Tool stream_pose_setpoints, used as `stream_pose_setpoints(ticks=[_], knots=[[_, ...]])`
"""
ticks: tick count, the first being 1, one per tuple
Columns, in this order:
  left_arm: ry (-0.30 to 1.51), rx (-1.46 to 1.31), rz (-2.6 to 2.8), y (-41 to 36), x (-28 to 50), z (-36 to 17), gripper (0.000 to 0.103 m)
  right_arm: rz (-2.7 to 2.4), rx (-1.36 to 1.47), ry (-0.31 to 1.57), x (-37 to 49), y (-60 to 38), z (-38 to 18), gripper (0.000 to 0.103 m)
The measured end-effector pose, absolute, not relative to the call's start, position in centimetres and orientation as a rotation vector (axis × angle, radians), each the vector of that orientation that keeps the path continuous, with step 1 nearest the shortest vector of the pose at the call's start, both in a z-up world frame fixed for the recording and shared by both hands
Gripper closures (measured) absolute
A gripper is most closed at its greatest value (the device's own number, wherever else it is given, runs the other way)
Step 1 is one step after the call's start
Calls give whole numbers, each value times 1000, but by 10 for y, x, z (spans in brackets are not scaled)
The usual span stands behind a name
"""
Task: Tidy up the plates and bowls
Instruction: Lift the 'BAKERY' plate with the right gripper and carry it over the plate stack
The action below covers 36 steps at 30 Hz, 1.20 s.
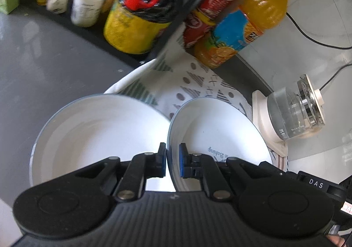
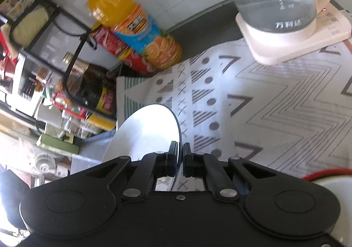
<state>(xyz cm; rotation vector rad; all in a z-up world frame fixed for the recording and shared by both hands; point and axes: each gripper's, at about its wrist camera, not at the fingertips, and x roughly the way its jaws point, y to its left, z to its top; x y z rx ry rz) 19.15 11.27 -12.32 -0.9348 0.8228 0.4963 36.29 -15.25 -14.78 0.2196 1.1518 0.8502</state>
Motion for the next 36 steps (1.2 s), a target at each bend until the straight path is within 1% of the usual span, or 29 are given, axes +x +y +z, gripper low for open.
stream_pose_setpoints(ticks=[19,30,36], knots=[[794,-1006,606,114,113,-140,94,944,126,1177,306,-129,-152,98],[836,-1034,635,114,103,-162,94,936,65,1198,294,-122,-163,98],[863,-1017,645,117,105,-170,93,941,6,1174,288,-114,-164,98]])
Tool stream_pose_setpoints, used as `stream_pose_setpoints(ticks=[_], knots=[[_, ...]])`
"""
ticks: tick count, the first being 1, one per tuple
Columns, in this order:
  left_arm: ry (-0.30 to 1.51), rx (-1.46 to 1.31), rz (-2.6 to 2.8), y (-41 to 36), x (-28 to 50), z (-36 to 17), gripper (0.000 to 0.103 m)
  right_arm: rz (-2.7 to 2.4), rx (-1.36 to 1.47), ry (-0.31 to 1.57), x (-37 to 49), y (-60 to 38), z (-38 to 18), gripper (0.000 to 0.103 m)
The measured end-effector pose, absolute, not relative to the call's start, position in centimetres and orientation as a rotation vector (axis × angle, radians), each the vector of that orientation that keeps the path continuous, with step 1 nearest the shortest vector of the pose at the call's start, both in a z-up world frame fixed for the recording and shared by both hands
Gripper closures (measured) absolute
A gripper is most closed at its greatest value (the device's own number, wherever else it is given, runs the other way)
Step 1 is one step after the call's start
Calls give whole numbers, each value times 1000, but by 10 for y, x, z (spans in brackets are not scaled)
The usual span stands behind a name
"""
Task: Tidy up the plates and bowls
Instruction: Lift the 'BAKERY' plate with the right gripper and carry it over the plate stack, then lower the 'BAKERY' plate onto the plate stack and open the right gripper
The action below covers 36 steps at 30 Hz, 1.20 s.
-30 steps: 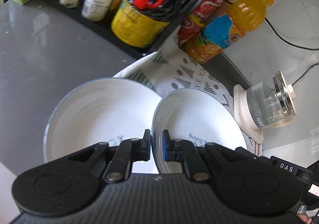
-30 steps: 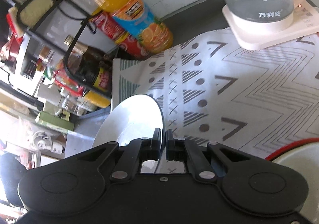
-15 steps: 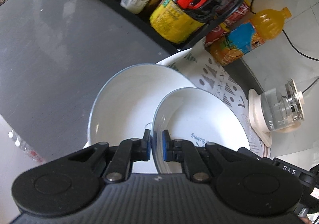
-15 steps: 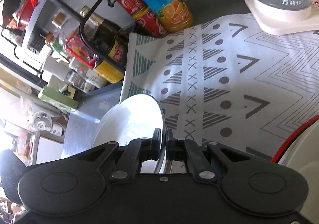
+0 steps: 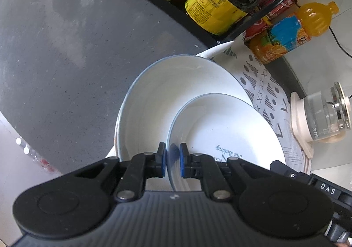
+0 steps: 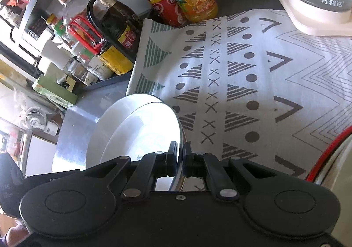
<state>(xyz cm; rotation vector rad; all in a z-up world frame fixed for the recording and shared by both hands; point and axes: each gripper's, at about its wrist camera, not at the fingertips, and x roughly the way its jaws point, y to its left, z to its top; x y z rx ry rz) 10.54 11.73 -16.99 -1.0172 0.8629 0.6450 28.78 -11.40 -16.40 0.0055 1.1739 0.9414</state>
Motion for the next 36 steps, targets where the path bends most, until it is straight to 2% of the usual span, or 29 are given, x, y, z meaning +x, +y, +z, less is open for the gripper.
stream_pose_setpoints(ticks=[9,18,26,32,36], knots=[[901,-891,669,122,114,-167,92,937,-56,1169,282,-102,-175,98],[937,-756,711,124,122,-162,91,925,-107,1163,276,-92,-179,92],[942,-678,727,122,124,-158,93,922,-24,1202,278,-104,-178,86],[976,-623,749,117,130,-154,92,914,28,1180,275,-119,-164,63],[1008,-608,753,114,133,-150,89,912,69,1150,274,-130,-150,55]])
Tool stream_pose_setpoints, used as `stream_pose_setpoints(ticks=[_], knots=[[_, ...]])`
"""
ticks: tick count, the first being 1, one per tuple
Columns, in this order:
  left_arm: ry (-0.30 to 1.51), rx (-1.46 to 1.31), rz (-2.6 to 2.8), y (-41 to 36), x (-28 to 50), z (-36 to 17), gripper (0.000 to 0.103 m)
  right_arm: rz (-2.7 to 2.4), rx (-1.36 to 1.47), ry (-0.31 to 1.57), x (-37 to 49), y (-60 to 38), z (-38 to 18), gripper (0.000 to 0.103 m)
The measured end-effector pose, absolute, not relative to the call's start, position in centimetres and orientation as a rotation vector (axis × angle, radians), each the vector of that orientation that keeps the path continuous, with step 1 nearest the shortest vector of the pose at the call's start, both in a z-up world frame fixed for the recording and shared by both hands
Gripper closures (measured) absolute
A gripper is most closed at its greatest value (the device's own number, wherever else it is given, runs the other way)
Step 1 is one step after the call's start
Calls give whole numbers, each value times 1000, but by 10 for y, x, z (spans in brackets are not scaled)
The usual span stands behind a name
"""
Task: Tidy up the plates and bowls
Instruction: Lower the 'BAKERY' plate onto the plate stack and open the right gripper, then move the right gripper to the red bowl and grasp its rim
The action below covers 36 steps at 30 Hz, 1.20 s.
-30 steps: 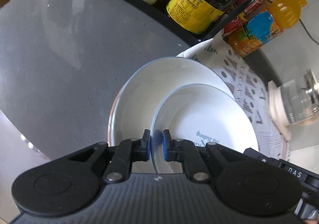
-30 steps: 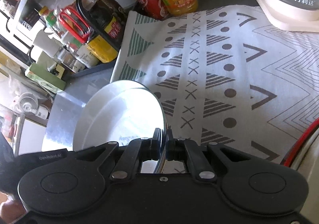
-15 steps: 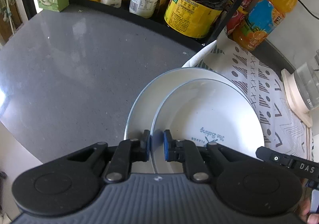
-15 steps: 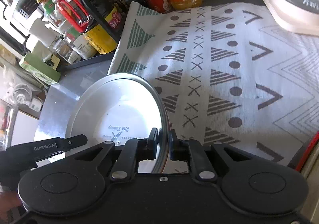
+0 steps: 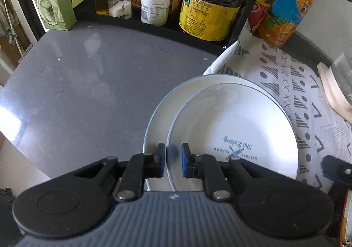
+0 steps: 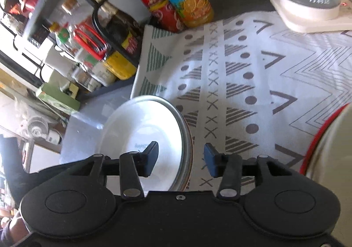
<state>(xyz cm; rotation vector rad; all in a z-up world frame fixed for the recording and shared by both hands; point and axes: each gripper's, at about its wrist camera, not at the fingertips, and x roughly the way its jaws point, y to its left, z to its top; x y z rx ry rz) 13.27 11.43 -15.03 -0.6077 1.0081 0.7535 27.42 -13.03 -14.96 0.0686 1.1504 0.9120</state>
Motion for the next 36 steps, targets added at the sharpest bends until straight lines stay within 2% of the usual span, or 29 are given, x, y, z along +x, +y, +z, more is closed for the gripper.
stream_pose_setpoints(ticks=[1,2,3,4,6,9,12,17,24,36], knots=[[1011,-611,756,114,133,-149,88,909,71,1145,274,-133,-147,52],[1008,-619,754,114,132,-148,82,905,74,1138,273,-136,-143,48],[999,-629,748,114,131,-145,72,901,76,1131,273,-139,-141,46],[991,-635,746,113,130,-142,67,898,81,1124,273,-143,-138,45],[978,-635,752,111,130,-135,49,895,96,1115,274,-151,-134,41],[945,-621,746,103,129,-120,38,897,125,1102,274,-163,-127,36],[922,-619,720,95,132,-108,32,889,130,1068,272,-174,-118,28],[882,-613,660,76,142,-89,28,875,162,1023,270,-201,-106,23],[858,-589,568,45,165,-74,26,804,188,1003,278,-240,-101,23],[869,-543,394,-15,203,-63,26,693,229,969,285,-296,-99,14]])
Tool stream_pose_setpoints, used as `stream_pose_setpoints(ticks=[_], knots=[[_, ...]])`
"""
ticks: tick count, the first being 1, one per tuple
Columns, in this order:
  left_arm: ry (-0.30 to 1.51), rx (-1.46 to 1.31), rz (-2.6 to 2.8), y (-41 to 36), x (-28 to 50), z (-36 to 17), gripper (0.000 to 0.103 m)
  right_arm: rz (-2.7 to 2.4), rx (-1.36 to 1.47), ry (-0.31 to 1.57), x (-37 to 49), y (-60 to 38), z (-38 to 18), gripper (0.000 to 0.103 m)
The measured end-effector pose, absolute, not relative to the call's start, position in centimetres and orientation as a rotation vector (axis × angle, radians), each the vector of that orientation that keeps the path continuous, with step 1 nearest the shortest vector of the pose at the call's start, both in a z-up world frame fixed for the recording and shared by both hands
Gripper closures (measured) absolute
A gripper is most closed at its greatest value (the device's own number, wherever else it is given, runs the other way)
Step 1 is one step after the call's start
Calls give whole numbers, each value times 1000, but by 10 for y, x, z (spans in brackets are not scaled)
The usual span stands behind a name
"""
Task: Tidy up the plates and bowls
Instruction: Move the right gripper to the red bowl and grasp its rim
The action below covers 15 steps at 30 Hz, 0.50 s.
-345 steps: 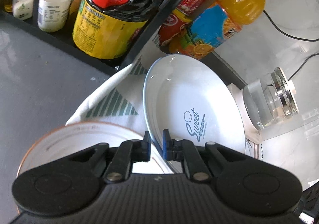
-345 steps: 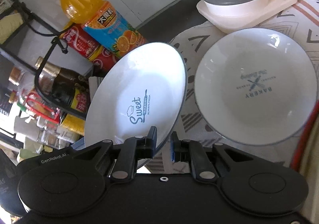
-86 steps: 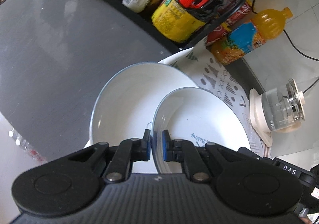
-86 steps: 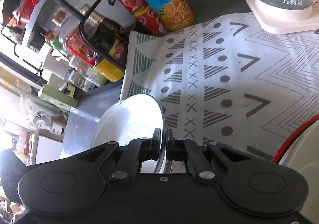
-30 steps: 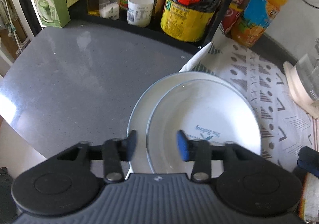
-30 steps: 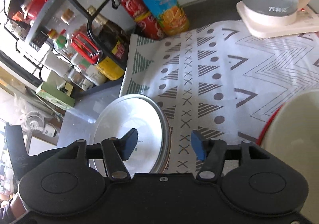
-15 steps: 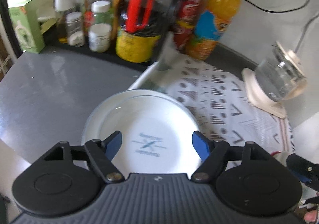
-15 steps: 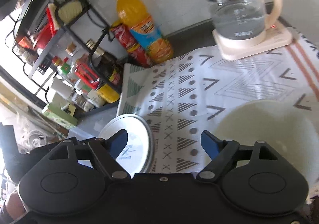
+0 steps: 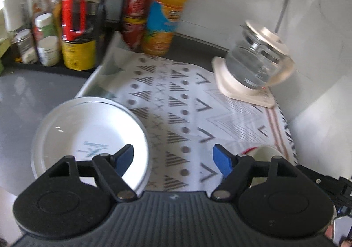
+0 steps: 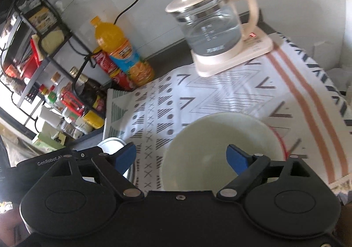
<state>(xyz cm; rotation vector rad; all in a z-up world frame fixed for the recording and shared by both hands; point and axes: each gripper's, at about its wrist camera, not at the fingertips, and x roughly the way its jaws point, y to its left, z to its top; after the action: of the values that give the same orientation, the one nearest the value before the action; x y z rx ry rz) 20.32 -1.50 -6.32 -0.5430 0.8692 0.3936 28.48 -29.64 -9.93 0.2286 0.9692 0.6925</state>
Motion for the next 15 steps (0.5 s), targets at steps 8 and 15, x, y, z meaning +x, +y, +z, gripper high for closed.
stream_pose_setpoints(ticks=[8,15], knots=[[889,-526,300,-48,224,-63,26,618,252,949,290,-330,-100,13],[913,-523,223,-72,239,-76,26,548,260,962,293,-354,-113,13]])
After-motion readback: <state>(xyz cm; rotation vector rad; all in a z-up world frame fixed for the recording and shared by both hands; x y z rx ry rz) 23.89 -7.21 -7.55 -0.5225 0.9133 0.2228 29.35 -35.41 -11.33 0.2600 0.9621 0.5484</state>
